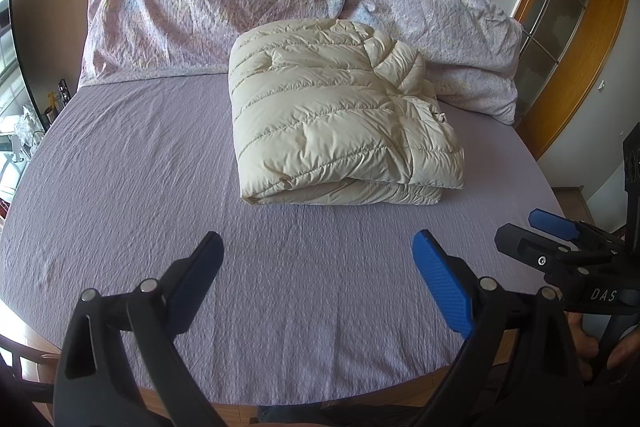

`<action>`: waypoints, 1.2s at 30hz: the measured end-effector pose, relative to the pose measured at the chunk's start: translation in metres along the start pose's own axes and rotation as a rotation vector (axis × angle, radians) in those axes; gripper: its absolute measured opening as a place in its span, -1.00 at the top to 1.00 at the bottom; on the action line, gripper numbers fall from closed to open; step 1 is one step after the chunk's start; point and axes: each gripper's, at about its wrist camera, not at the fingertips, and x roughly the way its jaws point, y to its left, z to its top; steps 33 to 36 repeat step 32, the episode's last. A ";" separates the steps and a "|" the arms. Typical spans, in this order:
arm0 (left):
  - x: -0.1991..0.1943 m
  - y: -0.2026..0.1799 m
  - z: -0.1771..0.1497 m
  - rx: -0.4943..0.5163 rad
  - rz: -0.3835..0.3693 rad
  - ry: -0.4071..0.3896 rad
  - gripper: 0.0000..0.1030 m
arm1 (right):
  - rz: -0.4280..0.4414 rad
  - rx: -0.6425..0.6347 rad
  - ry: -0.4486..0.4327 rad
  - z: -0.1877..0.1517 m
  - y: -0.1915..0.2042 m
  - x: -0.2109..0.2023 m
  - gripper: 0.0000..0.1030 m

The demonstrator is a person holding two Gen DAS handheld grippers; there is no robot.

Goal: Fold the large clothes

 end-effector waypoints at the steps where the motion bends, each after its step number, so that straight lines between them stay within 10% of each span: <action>1: 0.000 0.000 0.000 0.000 0.000 0.000 -0.85 | 0.000 -0.001 0.000 0.000 0.000 0.000 -0.97; 36: 0.001 0.002 0.001 0.004 -0.001 0.003 -0.85 | 0.001 0.000 0.002 0.000 -0.001 0.001 -0.97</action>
